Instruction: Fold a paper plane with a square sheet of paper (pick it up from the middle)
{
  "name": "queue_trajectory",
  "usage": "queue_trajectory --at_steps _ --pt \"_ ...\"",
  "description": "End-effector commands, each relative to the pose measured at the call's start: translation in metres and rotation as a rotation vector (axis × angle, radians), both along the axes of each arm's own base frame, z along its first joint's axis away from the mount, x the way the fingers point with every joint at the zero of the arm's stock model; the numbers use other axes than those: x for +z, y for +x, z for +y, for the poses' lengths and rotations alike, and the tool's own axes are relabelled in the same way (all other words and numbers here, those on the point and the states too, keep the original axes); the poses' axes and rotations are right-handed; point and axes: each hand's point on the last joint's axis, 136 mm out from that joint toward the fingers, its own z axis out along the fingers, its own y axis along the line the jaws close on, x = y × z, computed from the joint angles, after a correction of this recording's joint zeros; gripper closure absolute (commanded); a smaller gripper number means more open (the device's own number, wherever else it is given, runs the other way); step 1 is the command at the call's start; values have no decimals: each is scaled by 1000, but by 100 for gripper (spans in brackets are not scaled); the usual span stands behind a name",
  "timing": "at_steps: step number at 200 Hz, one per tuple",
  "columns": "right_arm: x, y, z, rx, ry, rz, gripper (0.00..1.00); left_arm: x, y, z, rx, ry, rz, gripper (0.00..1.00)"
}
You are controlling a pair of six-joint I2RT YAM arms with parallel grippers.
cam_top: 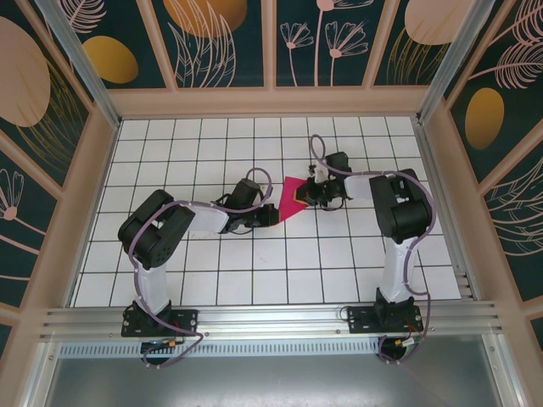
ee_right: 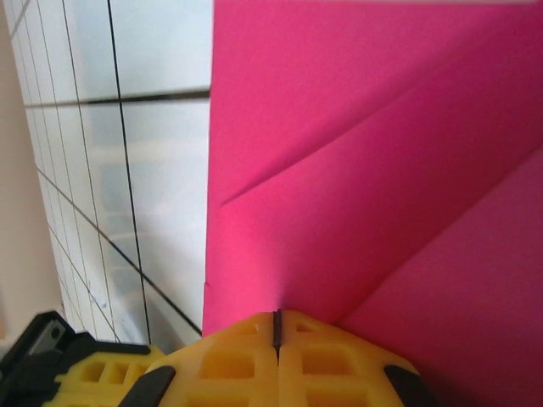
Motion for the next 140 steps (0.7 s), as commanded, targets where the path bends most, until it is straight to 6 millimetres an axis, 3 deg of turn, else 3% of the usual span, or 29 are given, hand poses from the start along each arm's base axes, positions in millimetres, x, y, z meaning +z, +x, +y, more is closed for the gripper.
queue_trajectory --at_steps 1,37,67,101,140 --pt "-31 41 -55 -174 -150 -22 100 -74 -66 60 2 265 273 100" --pt "-28 66 -78 -246 -135 -25 100 -76 -66 60 -4 263 277 100" --pt "-23 71 -78 -236 -113 -30 100 -68 -60 55 -6 250 257 100" --pt "-25 47 -60 -186 -72 9 100 -29 -32 33 -7 156 135 100" --pt "-27 -2 -20 -91 -52 57 100 34 6 1 12 -24 -48 98"
